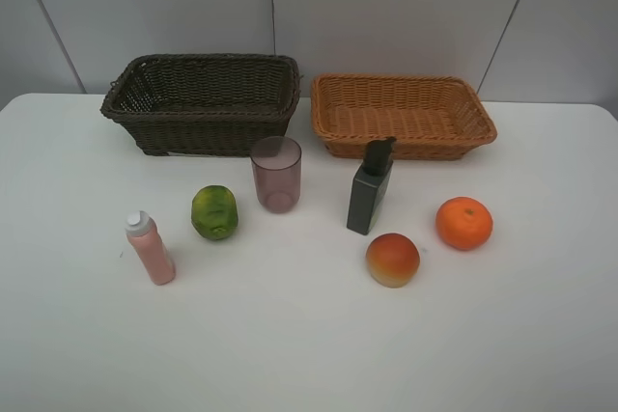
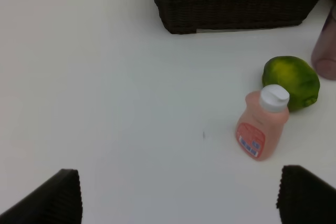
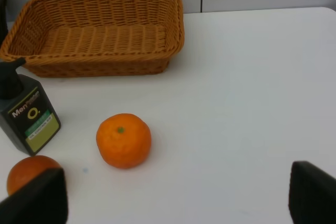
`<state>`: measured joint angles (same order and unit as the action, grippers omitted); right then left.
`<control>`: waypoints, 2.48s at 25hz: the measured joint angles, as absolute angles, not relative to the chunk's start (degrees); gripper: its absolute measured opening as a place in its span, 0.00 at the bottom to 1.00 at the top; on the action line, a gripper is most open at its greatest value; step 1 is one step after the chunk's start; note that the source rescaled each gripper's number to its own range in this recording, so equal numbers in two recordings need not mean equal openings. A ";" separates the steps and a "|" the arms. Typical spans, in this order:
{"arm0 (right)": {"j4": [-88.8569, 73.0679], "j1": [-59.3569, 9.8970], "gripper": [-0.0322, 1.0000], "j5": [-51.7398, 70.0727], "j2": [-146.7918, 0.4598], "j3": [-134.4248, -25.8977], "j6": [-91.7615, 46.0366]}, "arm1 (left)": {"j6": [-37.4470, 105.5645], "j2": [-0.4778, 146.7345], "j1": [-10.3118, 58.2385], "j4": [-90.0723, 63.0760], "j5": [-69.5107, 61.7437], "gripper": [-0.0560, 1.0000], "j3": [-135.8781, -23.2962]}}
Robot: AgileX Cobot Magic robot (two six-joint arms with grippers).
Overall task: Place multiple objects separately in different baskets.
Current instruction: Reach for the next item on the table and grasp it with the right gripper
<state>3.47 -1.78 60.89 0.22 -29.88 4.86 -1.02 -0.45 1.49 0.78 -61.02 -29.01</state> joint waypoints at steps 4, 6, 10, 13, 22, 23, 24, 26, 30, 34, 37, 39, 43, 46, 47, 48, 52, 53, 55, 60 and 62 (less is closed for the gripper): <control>3.47 -1.78 0.85 60.89 0.22 -29.88 4.86 | -1.02 -0.45 1.49 0.78 -61.02 0.97 -29.01; 3.47 -1.78 0.85 60.89 0.22 -29.88 4.86 | -1.02 -0.45 1.49 0.78 -61.02 0.97 -29.01; 3.47 -1.78 0.85 60.89 0.22 -29.88 4.86 | -1.02 -0.45 1.49 0.78 -61.02 0.97 -29.01; 3.47 -1.78 0.85 60.89 0.22 -29.88 4.86 | -1.02 -0.45 1.49 0.78 -61.02 0.97 -29.01; 3.47 -1.78 0.85 60.89 0.22 -29.88 4.86 | -1.02 -0.45 1.49 0.78 -61.02 0.97 -29.01; 3.47 -1.78 0.85 60.89 0.22 -29.88 4.86 | -1.02 -0.45 1.49 0.78 -61.02 0.97 -29.01; 3.47 -1.78 0.85 60.89 0.22 -29.88 4.86 | -1.02 -0.45 1.49 0.78 -61.02 0.97 -29.01; 3.47 -1.78 0.85 60.89 0.22 -29.88 4.86 | -1.02 -0.45 1.49 0.78 -61.02 0.97 -29.01; 3.47 -1.78 0.85 60.89 0.22 -29.88 4.86 | -1.02 -0.45 1.49 0.78 -61.02 0.97 -29.01; 3.47 -1.78 0.85 60.89 0.22 -29.88 4.86 | -1.02 -0.45 1.49 0.78 -61.02 0.97 -29.01; 3.47 -1.78 0.85 60.89 0.22 -29.88 4.86 | -1.02 -0.45 1.49 0.78 -61.02 0.97 -29.01; 3.47 -1.78 0.85 60.89 0.22 -29.88 4.86 | -1.02 -0.45 1.49 0.78 -61.02 0.97 -29.01; 3.47 -1.78 0.85 60.89 0.22 -29.88 4.86 | -1.02 -0.45 1.49 0.78 -60.91 0.97 -29.01; 3.47 -1.78 0.85 60.89 0.22 -29.88 4.86 | -1.02 -0.45 1.49 0.78 -60.68 0.97 -29.01; 3.47 -1.78 0.85 60.89 0.22 -29.88 4.86 | -1.02 -0.45 1.49 0.78 -60.68 0.97 -29.01; 3.47 -1.78 0.85 60.89 0.22 -29.88 4.86 | -1.02 -0.45 1.49 0.78 -60.68 0.97 -29.01; 3.47 -1.78 0.85 60.89 0.22 -29.88 4.86 | -1.02 -0.45 1.49 0.78 -60.68 0.97 -29.01; 3.47 -1.78 0.85 60.89 0.22 -29.88 4.86 | -1.02 -0.45 1.49 0.78 -60.68 0.97 -29.01; 3.47 -1.78 0.85 60.89 0.22 -29.88 4.86 | -1.02 -0.45 1.49 0.78 -60.68 0.97 -29.01; 3.47 -1.78 0.85 60.89 0.22 -29.88 4.86 | -1.02 -0.45 1.49 0.78 -60.68 0.97 -29.01; 3.47 -1.78 0.85 60.89 0.22 -29.88 4.86 | -1.02 -0.45 1.49 0.78 -60.68 0.97 -29.01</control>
<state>3.47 -1.78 60.89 0.22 -29.88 4.86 -1.02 -0.45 1.49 0.78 -60.68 -29.01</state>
